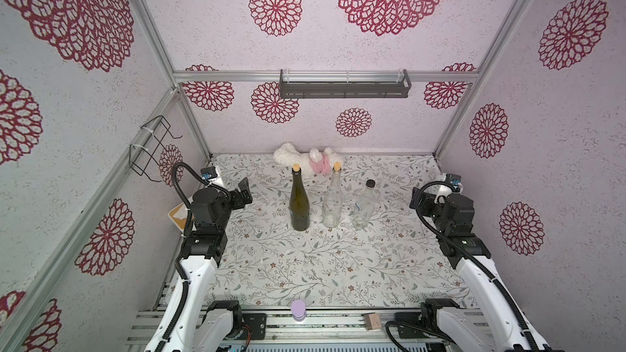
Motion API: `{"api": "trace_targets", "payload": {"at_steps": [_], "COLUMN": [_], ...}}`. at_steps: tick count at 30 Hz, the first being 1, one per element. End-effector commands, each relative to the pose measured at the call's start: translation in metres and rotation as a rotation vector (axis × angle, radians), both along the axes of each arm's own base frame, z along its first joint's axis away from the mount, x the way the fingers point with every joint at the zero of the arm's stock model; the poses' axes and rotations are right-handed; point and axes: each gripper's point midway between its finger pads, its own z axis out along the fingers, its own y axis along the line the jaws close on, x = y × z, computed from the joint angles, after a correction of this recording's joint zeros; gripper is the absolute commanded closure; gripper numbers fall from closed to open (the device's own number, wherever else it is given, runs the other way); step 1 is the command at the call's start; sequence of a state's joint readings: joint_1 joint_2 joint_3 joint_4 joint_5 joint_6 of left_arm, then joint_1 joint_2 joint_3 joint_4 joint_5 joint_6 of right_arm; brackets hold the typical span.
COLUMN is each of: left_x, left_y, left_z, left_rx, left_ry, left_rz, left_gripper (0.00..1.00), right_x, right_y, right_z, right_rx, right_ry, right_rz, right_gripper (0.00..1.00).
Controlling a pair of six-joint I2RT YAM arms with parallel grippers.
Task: Remove the label from the bottle
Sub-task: Move the bottle to the center of the board.
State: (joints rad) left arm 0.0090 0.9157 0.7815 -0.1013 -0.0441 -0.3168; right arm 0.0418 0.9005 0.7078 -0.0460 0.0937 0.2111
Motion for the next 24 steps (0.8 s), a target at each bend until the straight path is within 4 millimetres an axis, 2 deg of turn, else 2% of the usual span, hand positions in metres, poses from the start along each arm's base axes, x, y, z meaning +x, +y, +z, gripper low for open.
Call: {"api": "trace_targets", "payload": {"at_steps": [1, 6, 14, 24], "left_x": [-0.004, -0.002, -0.004, -0.003], "left_y": [0.005, 0.005, 0.002, -0.005], "left_z": [0.012, 0.013, 0.018, 0.019], "left_rx": [-0.029, -0.036, -0.07, -0.092], "left_ry": [-0.001, 0.056, 0.031, 0.036], "left_rz": [0.042, 0.041, 0.03, 0.0], "left_gripper": [0.03, 0.03, 0.03, 0.03], "right_x": [-0.004, -0.006, -0.008, -0.018], "right_y": [0.013, 0.031, 0.059, 0.105], "right_z": [0.007, 0.02, 0.046, 0.036], "right_rx": [0.023, 0.02, 0.041, 0.038], "right_ry": [0.023, 0.044, 0.007, 0.033], "right_rz": [0.077, 0.194, 0.348, 0.527], "right_gripper": [0.01, 0.02, 0.15, 0.24]}}
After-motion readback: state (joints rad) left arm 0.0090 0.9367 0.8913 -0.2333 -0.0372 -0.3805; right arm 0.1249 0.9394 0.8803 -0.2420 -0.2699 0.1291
